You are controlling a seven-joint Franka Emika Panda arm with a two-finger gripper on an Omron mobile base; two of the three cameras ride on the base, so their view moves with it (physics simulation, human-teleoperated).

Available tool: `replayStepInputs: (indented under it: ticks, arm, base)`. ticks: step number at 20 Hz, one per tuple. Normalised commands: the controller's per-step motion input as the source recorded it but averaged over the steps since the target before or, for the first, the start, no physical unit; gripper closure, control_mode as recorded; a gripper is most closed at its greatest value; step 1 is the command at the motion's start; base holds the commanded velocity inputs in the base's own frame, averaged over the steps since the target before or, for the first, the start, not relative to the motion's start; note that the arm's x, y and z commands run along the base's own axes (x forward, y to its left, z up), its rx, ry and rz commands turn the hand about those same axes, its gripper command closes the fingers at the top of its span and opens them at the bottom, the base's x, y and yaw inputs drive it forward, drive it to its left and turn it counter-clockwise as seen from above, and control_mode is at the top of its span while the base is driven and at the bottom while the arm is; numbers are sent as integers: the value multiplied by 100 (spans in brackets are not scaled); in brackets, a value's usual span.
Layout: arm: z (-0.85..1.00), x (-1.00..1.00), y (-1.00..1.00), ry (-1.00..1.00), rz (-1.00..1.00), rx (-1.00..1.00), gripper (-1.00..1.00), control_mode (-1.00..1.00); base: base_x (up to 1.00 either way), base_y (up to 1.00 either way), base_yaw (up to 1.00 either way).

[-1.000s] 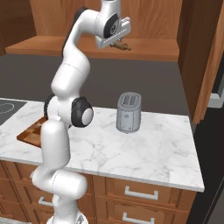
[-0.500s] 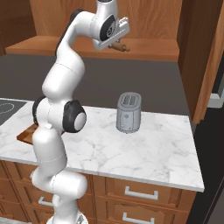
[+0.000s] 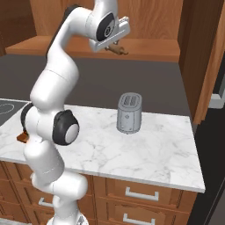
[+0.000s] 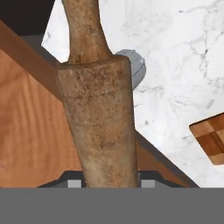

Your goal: Open the cabinet, retrieve the rolling pin, and place it next to the meat on the cutting board to prepare for tenderizing.

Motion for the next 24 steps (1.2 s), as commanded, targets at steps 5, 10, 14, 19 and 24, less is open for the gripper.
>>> replayStepInputs:
  ticks: [5,10,14,19,24]
  arm:
    - [15,-100,0,0,-1,8,100,-100]
    - [0,-100,1,0,-1,9,100,-100]
    - [-7,-100,13,0,0,6,100,-100]
    - [-25,-100,33,0,0,1,100,-100]
    - [-39,-95,63,4,0,0,100,-100]
  base:
    - [0,0,0]
    - [0,0,0]
    - [0,0,0]
    - [0,0,0]
    - [0,0,0]
